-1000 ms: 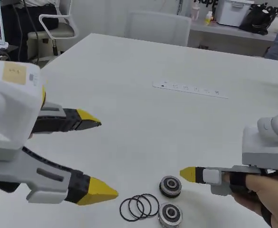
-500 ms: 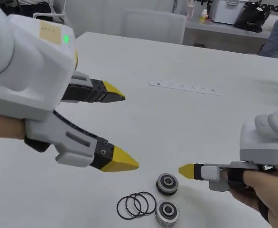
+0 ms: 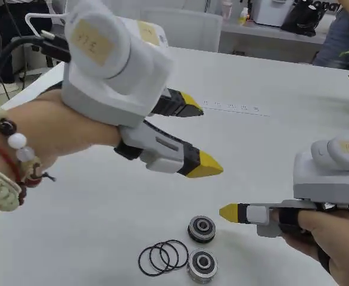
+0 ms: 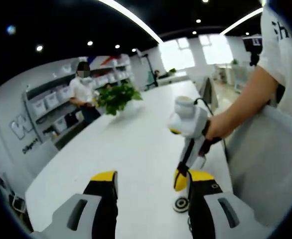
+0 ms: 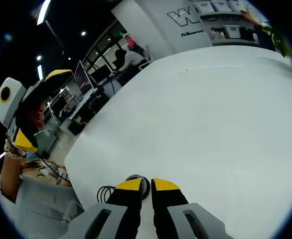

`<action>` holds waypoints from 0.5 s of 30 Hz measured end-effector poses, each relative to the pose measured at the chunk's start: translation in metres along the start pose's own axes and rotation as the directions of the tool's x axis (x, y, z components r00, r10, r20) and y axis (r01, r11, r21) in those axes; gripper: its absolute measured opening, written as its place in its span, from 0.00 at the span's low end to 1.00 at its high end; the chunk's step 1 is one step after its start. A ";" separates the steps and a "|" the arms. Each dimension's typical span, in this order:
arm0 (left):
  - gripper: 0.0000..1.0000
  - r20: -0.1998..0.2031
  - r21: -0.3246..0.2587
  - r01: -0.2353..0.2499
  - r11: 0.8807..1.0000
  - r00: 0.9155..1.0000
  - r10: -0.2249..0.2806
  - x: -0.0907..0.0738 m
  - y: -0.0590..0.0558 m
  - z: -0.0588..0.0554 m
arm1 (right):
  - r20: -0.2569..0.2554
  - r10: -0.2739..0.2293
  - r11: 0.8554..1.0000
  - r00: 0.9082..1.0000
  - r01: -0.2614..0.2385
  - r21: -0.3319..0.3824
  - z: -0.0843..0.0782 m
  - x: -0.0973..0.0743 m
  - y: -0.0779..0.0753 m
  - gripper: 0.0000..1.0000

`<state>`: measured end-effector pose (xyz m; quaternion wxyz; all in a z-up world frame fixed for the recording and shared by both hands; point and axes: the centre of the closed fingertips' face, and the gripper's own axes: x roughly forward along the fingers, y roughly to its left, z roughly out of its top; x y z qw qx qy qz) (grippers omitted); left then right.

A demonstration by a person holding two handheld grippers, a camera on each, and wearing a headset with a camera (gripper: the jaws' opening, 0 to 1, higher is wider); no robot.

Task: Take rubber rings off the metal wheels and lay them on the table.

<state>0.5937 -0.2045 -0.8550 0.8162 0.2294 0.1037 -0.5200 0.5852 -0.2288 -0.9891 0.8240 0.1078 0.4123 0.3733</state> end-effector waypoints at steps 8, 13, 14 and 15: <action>0.51 -0.014 -0.065 0.017 0.998 1.000 -0.018 0.023 -0.004 -0.026 | -0.013 -0.011 1.000 1.000 0.011 -0.008 -0.003 0.001 -0.004 0.04; 0.42 -0.040 -0.103 -0.008 0.995 0.999 0.004 0.032 -0.012 -0.055 | -0.021 -0.012 1.000 1.000 0.012 -0.013 -0.004 0.001 -0.006 0.04; 0.41 -0.043 -0.123 -0.007 0.992 0.999 0.002 0.033 -0.015 -0.059 | -0.022 -0.013 1.000 1.000 0.012 -0.015 -0.004 0.001 -0.006 0.04; 0.41 -0.045 -0.142 -0.008 0.990 0.999 0.002 0.035 -0.017 -0.066 | -0.025 -0.016 1.000 1.000 0.015 -0.017 -0.005 0.001 -0.007 0.04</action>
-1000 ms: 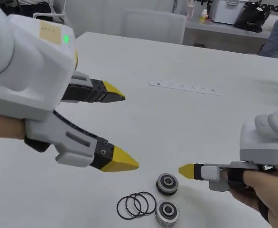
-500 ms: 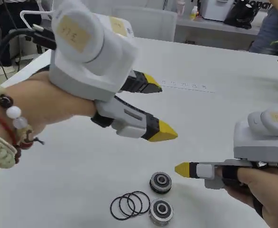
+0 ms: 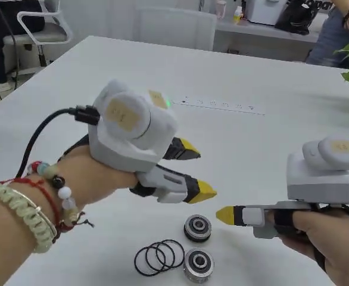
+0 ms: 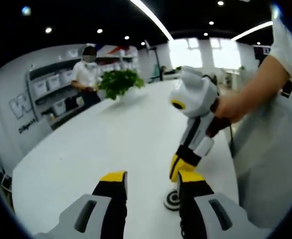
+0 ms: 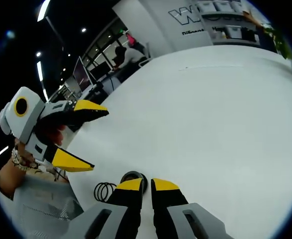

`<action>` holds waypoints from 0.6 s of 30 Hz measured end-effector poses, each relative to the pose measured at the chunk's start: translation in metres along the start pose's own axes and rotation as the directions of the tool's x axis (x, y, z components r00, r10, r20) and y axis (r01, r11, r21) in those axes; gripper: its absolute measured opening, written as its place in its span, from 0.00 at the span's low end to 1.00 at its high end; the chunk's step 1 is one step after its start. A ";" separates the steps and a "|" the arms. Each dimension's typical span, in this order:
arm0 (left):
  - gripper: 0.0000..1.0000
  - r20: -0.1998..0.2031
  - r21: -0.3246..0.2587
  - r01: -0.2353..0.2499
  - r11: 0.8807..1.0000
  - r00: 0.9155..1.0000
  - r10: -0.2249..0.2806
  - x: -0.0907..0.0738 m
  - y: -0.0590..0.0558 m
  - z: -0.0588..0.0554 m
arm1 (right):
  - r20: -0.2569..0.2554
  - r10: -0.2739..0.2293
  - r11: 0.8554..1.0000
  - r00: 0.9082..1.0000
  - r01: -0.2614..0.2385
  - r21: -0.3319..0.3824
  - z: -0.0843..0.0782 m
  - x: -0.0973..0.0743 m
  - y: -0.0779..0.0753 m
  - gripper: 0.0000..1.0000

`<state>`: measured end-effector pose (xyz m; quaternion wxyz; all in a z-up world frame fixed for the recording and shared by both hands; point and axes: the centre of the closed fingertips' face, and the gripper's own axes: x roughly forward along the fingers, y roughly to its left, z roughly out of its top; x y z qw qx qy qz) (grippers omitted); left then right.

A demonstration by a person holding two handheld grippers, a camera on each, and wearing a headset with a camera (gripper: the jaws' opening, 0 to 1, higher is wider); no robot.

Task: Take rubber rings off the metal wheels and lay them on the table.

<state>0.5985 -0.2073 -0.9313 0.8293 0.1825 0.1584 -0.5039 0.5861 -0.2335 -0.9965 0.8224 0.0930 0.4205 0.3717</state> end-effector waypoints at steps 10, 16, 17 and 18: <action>0.36 -0.085 0.004 0.055 0.999 0.995 -0.054 0.014 -0.015 -0.031 | -0.032 -0.002 1.000 0.999 0.001 -0.026 -0.006 0.003 -0.002 0.04; 0.31 -0.129 0.012 0.087 0.996 0.988 -0.085 0.021 -0.023 -0.047 | -0.060 0.000 0.998 0.998 -0.003 -0.061 -0.011 0.007 0.001 0.03; 0.30 -0.132 0.013 0.090 0.996 0.987 -0.088 0.021 -0.024 -0.049 | -0.065 -0.002 0.998 0.998 -0.003 -0.066 -0.012 0.007 0.001 0.04; 0.29 -0.136 0.014 0.093 0.996 0.987 -0.090 0.021 -0.024 -0.050 | -0.074 -0.002 0.997 0.997 -0.003 -0.077 -0.014 0.008 0.000 0.04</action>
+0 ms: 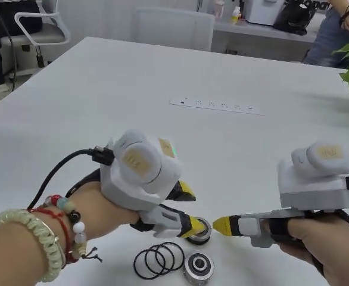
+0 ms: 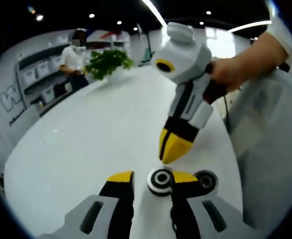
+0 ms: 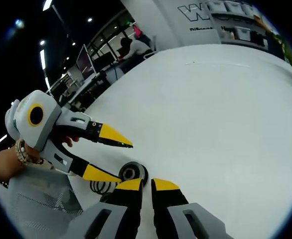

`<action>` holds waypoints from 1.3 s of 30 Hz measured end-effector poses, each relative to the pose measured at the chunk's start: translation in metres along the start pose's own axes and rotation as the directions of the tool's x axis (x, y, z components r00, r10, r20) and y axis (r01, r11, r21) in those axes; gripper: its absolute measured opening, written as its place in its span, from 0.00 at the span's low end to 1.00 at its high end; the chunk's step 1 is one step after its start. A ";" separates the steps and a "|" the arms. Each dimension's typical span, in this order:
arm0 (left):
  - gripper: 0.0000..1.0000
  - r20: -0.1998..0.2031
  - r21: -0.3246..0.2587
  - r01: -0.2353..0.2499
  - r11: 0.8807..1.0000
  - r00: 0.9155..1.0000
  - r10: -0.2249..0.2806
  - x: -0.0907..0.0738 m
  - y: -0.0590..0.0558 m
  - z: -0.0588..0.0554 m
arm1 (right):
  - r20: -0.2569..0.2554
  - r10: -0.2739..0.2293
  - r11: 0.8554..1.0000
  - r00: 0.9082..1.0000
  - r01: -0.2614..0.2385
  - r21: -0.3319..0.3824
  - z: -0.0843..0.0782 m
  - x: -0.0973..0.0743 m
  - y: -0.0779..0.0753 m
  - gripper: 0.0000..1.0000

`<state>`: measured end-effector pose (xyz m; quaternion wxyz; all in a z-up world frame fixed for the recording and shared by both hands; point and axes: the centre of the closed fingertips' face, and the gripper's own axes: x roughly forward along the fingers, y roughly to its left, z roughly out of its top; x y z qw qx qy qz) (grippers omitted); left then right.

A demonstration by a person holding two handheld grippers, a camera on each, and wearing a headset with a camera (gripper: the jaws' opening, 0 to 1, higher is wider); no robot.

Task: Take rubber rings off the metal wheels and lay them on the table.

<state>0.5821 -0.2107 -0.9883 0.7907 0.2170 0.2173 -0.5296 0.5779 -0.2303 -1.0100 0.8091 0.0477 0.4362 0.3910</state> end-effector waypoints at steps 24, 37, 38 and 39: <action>0.14 -0.024 -0.020 0.056 0.998 0.998 -0.056 0.005 -0.013 -0.011 | -0.046 0.044 0.998 0.998 -0.046 -0.044 -0.005 0.000 0.005 0.05; 0.14 -0.017 -0.019 0.050 0.999 0.999 -0.050 0.004 -0.013 -0.011 | -0.091 0.067 0.995 0.994 -0.073 -0.061 -0.014 0.001 0.009 0.05; 0.14 -0.016 -0.019 0.050 0.999 0.999 -0.050 0.004 -0.013 -0.011 | -0.094 0.066 0.995 0.993 -0.073 -0.065 -0.015 0.001 0.009 0.05; 0.14 -0.016 -0.021 0.050 0.999 0.999 -0.050 0.004 -0.012 -0.011 | -0.097 0.065 0.995 0.993 -0.073 -0.072 -0.015 0.001 0.009 0.05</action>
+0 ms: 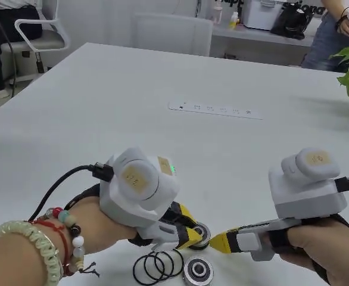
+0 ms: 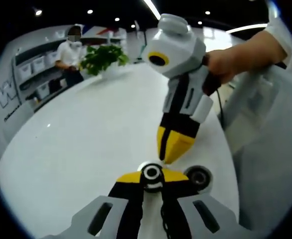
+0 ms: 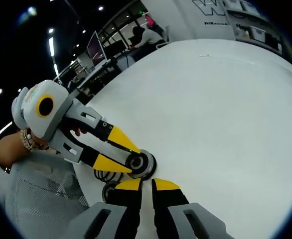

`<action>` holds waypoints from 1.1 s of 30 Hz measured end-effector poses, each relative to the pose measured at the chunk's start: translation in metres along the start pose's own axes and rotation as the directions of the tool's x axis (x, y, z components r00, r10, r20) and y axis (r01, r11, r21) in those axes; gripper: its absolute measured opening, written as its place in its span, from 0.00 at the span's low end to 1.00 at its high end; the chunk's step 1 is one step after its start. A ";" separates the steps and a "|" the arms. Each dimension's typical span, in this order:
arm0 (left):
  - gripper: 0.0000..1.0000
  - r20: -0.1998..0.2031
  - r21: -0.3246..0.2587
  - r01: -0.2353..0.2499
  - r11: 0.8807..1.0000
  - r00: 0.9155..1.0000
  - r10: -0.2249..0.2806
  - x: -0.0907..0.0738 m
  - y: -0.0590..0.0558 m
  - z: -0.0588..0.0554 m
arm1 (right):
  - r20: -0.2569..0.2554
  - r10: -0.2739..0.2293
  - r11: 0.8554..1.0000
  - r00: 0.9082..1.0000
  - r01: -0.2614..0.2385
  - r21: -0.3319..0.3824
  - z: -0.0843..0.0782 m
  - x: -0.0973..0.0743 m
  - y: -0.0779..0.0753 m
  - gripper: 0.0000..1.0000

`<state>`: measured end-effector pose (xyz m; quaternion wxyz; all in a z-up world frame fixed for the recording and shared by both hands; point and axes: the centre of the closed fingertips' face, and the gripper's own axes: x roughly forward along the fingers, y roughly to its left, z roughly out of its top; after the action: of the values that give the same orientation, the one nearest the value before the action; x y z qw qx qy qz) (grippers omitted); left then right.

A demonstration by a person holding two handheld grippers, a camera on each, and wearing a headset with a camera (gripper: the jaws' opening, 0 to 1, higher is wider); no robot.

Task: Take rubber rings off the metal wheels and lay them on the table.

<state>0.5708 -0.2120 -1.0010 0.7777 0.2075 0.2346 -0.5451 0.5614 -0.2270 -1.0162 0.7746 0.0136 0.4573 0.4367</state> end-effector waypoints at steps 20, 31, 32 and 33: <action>0.14 0.002 -0.008 -0.002 1.000 1.000 0.002 0.000 -0.001 0.000 | -0.009 -0.024 0.989 1.000 0.023 -0.146 0.000 0.003 0.004 0.15; 0.14 0.004 -0.012 -0.002 1.000 1.000 0.002 0.000 0.000 -0.001 | -0.019 -0.061 0.944 0.998 0.052 -0.325 -0.001 0.011 0.007 0.20; 0.14 0.004 -0.012 -0.002 1.000 1.000 0.002 0.000 0.000 -0.001 | -0.016 -0.062 0.943 0.998 0.054 -0.328 -0.001 0.011 0.006 0.20; 0.14 0.004 -0.012 -0.001 1.000 1.000 0.002 0.000 0.000 -0.001 | -0.014 -0.063 0.943 0.998 0.055 -0.327 -0.001 0.011 0.006 0.21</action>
<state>0.5704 -0.2120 -1.0018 0.7798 0.2018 0.2361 -0.5435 0.5594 -0.2163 -1.0216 0.7733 -0.1340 0.3884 0.4830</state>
